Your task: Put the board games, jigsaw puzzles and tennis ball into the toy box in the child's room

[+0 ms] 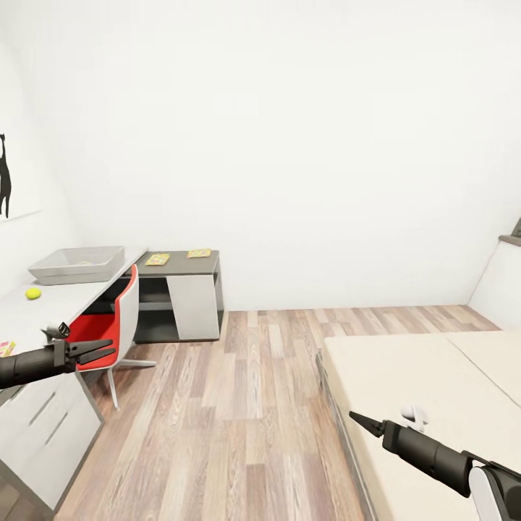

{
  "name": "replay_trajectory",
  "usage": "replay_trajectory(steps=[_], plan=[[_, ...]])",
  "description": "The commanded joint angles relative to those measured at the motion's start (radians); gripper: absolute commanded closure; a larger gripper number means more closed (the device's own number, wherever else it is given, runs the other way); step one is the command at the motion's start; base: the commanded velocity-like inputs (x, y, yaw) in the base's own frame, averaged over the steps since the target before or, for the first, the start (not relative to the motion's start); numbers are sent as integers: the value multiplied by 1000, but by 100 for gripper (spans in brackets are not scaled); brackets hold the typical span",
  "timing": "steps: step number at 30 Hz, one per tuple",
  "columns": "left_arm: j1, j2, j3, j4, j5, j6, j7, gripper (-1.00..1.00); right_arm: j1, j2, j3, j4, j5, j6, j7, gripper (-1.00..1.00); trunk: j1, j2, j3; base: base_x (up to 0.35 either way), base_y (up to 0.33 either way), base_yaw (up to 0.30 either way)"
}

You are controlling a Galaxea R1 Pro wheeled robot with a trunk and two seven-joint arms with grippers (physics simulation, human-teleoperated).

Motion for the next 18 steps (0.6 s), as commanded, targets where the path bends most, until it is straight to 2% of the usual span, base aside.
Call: replay_trajectory(steps=[1, 18], plan=[[-1, 0, 0, 0, -1, 11, -4, -100, -1, 0, -1, -1, 1, 5, 4, -100, 1, -2, -2, -10, -22, 1], [-1, 0, 0, -2, 0, 11, -4, -100, -1, 0, 0, 0, 1, 5, 4, -100, 1, -2, -2, -70, -41, 0]])
